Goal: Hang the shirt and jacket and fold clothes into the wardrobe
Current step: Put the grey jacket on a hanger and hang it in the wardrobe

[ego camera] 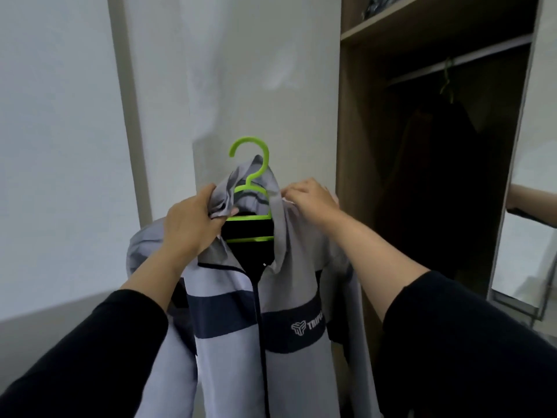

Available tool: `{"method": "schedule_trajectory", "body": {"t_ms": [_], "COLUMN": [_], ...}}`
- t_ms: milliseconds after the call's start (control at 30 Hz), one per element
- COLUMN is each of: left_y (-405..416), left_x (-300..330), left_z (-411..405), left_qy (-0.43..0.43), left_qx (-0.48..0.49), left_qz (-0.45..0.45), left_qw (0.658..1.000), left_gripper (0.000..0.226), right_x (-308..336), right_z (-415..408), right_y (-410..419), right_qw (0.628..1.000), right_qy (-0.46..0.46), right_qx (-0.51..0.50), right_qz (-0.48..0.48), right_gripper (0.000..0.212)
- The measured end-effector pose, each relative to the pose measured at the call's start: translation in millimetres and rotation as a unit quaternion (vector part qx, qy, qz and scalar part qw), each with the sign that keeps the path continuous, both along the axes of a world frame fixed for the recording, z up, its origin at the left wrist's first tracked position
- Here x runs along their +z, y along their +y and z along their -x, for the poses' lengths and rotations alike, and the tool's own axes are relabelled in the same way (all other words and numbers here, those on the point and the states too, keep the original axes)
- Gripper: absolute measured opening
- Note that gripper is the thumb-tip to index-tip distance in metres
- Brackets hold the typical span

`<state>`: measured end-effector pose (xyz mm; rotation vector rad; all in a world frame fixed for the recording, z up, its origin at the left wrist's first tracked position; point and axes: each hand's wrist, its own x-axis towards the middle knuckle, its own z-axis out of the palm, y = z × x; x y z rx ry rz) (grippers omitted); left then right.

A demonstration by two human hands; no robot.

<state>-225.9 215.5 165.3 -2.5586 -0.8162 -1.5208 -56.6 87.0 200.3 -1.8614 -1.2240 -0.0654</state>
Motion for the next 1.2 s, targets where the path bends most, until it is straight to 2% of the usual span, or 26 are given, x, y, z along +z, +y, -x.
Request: {"method": "schedule_trajectory", "body": {"t_ms": [33, 100, 167, 267, 367, 500, 633, 700, 800, 867, 1033, 1100, 1200], "left_y": [-0.9, -4.6, -8.9, -14.9, -11.3, -4.6, -18.0, -23.6, -28.6, -30.3, -30.8, -36.9, -49.9], "left_x": [1.4, 6.6, 10.7, 12.6, 9.2, 2.5, 10.3, 14.2, 13.6, 14.6, 21.8, 21.0, 22.3], "left_z": [-4.2, -13.3, -21.1, -25.3, -20.5, -24.7, -55.2, -73.7, -104.1, -121.6, -160.4, -179.0, -205.1], "left_qy": [-0.002, 0.003, 0.005, 0.006, 0.024, 0.084, 0.086, 0.084, 0.069, 0.076, 0.041, 0.043, 0.037], "left_qx": [-0.004, -0.004, -0.029, -0.07, -0.034, 0.066, 0.077, 0.042, -0.117, -0.192, -0.225, -0.239, -0.26], "left_qz": [0.009, 0.015, 0.01, 0.013, -0.031, -0.079, -0.001, 0.019, 0.067, 0.067, 0.051, 0.074, 0.095], "left_qw": [1.0, 1.0, 1.0, 0.997, 0.999, 0.991, 0.993, 0.995, 0.988, 0.976, 0.972, 0.967, 0.96], "left_gripper": [0.038, 0.044, 0.042, 0.046, 0.055, 0.066, 0.05, 0.043, 0.036, 0.034, 0.028, 0.026, 0.026], "right_x": [-4.2, -11.5, -16.9, -19.6, -16.5, -6.6, -6.0, -4.8, -3.0, -1.9, -4.2, -2.7, 9.7], "right_z": [-0.5, 0.5, 1.4, -6.3, -23.1, -42.3, -43.3, -45.7, -54.3, -64.0, -89.5, -95.6, -104.2], "right_y": [-3.0, -7.8, -9.5, -15.0, -27.4, -42.1, -49.6, -52.6, -59.2, -70.7, -125.3, -141.8, -159.5], "right_qw": [0.999, 0.995, 0.981, 0.951, 0.932, 0.908, 0.916, 0.921, 0.91, 0.897, 0.875, 0.872, 0.851], "right_qy": [-0.037, -0.094, -0.192, -0.291, -0.315, -0.368, -0.34, -0.321, -0.335, -0.35, -0.355, -0.358, -0.414], "right_qx": [0.016, 0.031, -0.01, -0.087, -0.155, -0.194, -0.212, -0.221, -0.244, -0.268, -0.329, -0.333, -0.321], "right_qz": [-0.01, -0.008, -0.017, -0.065, -0.088, -0.042, -0.033, -0.027, -0.031, -0.017, 0.008, 0.013, 0.043], "right_gripper": [0.028, 0.038, 0.045, 0.036, 0.033, 0.04, 0.042, 0.039, 0.031, 0.03, 0.047, 0.047, 0.042]}}
